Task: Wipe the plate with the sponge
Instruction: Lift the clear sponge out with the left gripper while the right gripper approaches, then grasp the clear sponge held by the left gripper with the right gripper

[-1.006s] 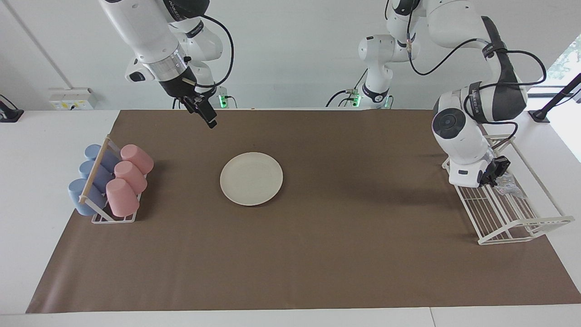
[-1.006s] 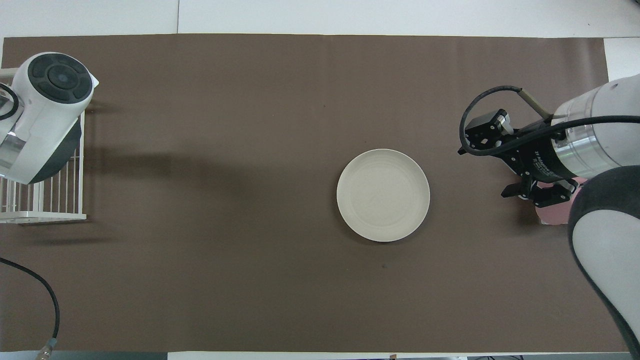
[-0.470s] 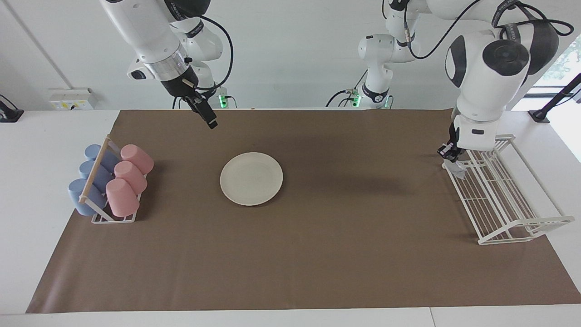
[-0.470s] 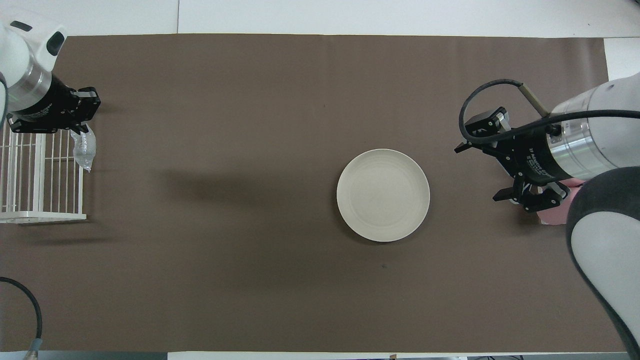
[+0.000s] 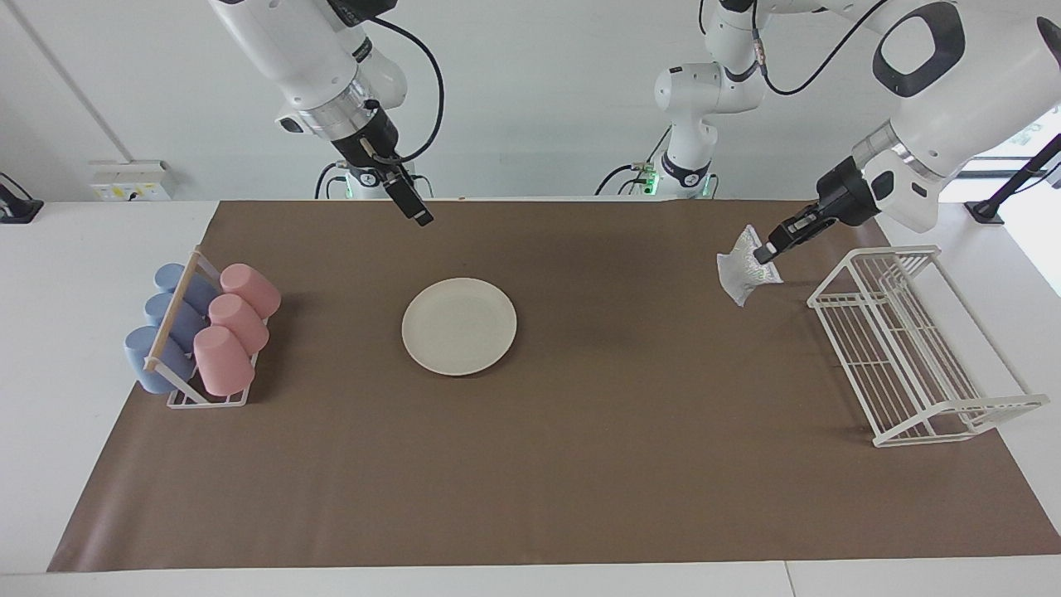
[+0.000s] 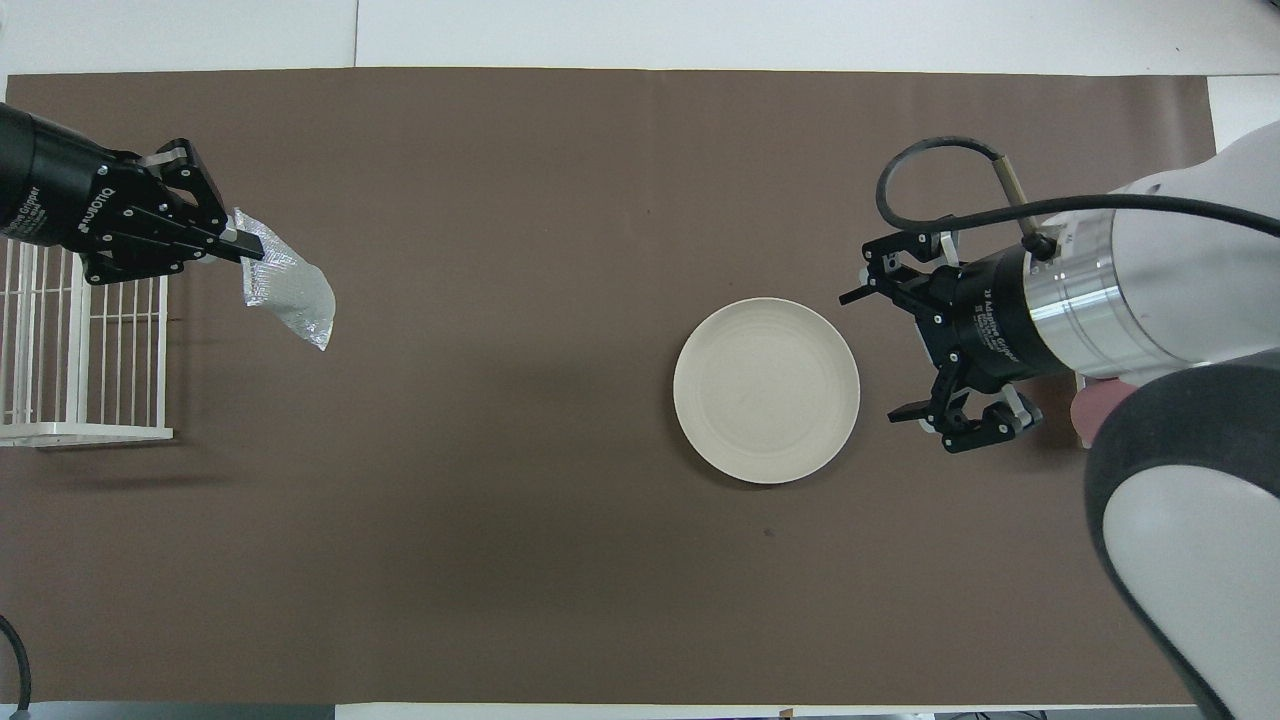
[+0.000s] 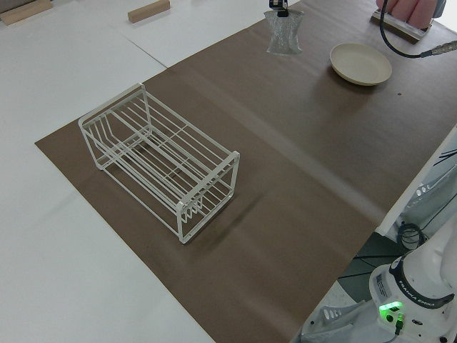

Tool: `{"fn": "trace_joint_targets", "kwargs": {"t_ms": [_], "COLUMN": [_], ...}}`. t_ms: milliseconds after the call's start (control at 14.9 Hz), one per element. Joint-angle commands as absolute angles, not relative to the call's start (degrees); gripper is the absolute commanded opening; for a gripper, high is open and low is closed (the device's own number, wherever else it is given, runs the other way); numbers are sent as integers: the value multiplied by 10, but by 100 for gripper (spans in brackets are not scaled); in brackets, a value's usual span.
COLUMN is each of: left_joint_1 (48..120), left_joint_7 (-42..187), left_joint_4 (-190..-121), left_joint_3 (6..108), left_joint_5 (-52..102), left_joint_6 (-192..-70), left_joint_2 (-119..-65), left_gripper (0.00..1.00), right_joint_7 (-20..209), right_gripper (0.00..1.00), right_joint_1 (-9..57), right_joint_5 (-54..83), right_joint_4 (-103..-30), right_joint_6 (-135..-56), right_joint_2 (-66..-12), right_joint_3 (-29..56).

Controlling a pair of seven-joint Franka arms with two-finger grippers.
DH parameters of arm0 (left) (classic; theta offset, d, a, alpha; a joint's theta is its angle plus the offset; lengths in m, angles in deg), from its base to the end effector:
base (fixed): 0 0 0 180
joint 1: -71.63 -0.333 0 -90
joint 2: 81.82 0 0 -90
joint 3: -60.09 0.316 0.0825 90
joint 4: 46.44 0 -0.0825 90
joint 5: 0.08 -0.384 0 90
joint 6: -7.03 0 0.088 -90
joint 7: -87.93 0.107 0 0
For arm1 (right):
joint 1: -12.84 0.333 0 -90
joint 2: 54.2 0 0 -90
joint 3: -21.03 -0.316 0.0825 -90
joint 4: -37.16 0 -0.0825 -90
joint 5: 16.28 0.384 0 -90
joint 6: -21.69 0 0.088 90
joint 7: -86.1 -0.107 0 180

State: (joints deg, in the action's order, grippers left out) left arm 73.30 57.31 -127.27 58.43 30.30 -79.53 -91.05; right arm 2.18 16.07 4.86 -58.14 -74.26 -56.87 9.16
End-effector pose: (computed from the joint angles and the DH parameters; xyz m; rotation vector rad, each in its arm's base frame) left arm 0.5933 -0.0898 0.6173 2.5634 0.6008 -0.2873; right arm 0.5209 0.1796 0.6212 -2.3256 1.6413 0.3395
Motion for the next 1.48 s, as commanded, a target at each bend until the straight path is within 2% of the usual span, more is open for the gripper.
{"fn": "trace_joint_targets", "kwargs": {"t_ms": [0,268,402,604,738,939,1207,1409], "left_joint_1": [712,720,722,739,748,759,765,770], "left_joint_7": [625,746,830,919,997,1092,1134,1134], "left_joint_4": [-1362,-1568,-1632,-1681,-1721,-1760,-1790,-1790], "left_joint_3": [584,585,582,582,582,582,582,582], "left_joint_5": [417,561,612,670,707,756,789,809], "left_joint_6": [-800,-880,-890,-890,-889,-889,-888,-889], "left_joint_2": [-861,-762,-741,-742,-741,-746,-748,-749], "left_gripper": [0,0,0,0,0,0,0,0], "right_joint_7": [-82,-107,-111,-159,-151,-212,-345,-348], "right_gripper": [100,100,100,100,100,100,100,100], "right_joint_1": [200,247,275,324,337,350,386,401], "right_joint_5": [61,67,74,84,85,89,89,89], "right_joint_4": [-635,-660,-662,-660,-662,-675,-700,-731], "right_joint_6": [-844,-925,-952,-990,-995,-1046,-1087,-1087], "right_joint_2": [-592,-582,-564,-539,-527,-526,-527,-532], "right_joint_3": [89,89,88,88,88,87,87,87]}}
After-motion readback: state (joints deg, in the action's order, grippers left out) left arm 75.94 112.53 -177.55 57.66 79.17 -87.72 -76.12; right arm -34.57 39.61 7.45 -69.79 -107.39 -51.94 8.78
